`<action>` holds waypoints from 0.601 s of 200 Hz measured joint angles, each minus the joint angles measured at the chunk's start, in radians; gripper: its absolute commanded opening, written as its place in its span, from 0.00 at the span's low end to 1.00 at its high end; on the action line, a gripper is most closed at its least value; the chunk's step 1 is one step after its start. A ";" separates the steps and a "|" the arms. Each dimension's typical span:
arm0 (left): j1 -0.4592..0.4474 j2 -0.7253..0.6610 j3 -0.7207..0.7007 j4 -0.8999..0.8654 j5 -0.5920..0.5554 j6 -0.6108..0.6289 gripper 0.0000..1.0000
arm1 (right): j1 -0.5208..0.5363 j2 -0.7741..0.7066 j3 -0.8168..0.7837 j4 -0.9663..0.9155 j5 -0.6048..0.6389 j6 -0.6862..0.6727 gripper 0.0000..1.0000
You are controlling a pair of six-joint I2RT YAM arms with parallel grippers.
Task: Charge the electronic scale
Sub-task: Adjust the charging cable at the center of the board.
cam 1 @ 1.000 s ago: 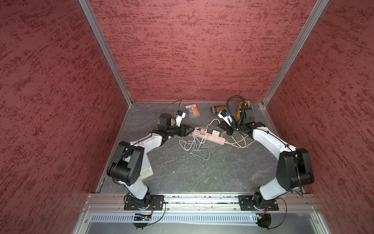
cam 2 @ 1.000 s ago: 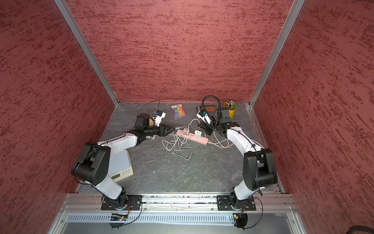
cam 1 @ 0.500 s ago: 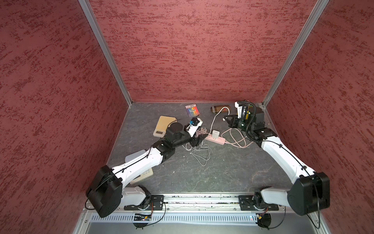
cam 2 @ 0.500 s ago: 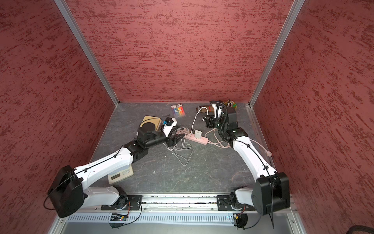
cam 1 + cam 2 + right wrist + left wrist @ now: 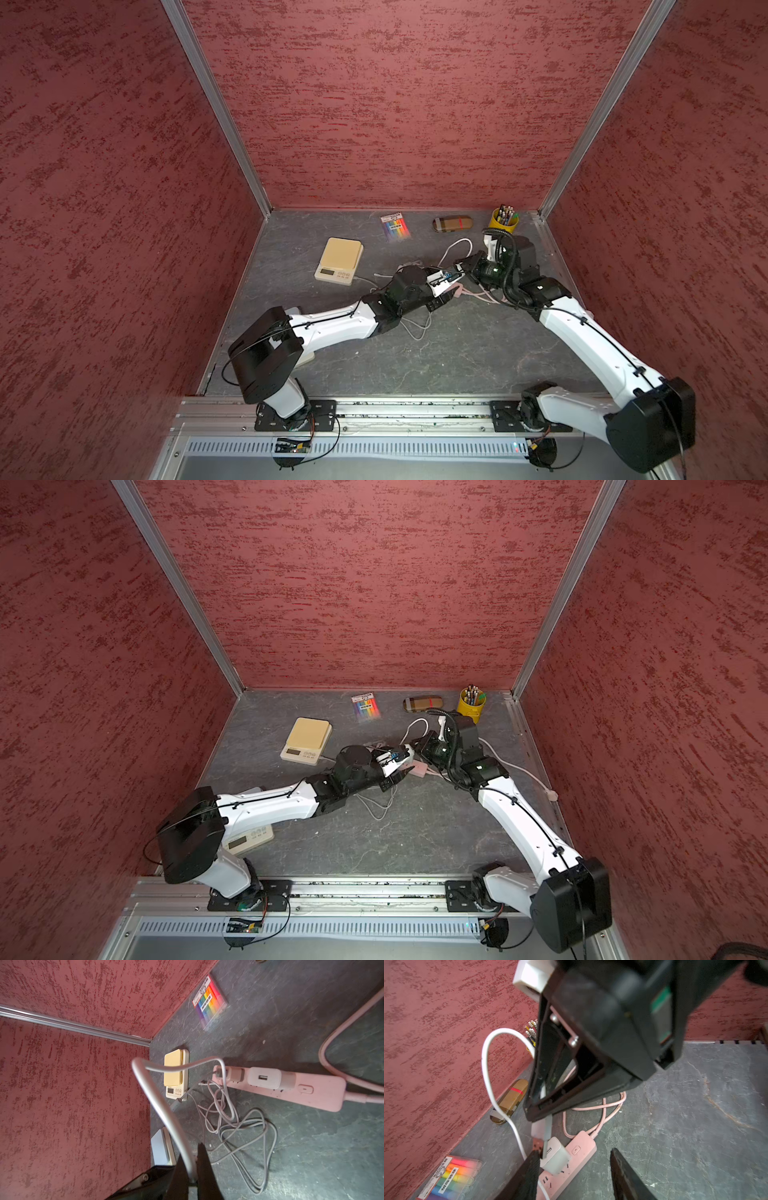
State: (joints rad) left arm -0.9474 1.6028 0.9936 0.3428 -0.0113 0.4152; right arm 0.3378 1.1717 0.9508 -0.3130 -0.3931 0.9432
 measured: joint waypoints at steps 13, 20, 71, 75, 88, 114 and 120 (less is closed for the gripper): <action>0.000 0.012 0.007 0.012 -0.024 0.010 0.52 | 0.000 0.000 0.002 -0.007 -0.006 0.011 0.00; 0.000 0.018 0.012 0.014 -0.037 0.014 0.51 | 0.002 0.001 0.002 -0.010 -0.011 0.016 0.00; -0.001 0.033 0.021 0.020 -0.092 0.058 0.33 | 0.008 0.005 0.002 -0.017 -0.035 0.037 0.00; -0.002 0.033 0.021 0.021 -0.096 0.064 0.31 | 0.008 0.006 0.002 -0.017 -0.037 0.039 0.00; -0.002 0.034 0.022 0.024 -0.102 0.076 0.24 | 0.008 0.006 0.002 -0.016 -0.041 0.047 0.00; -0.002 0.034 0.022 0.027 -0.108 0.101 0.00 | 0.008 0.008 0.002 -0.014 -0.043 0.063 0.01; -0.002 0.034 0.022 0.026 -0.114 0.111 0.00 | 0.007 0.009 0.002 -0.014 -0.043 0.074 0.05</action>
State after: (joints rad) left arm -0.9497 1.6367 1.0157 0.3691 -0.1249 0.5259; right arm 0.3450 1.1809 0.9527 -0.3275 -0.4358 1.0172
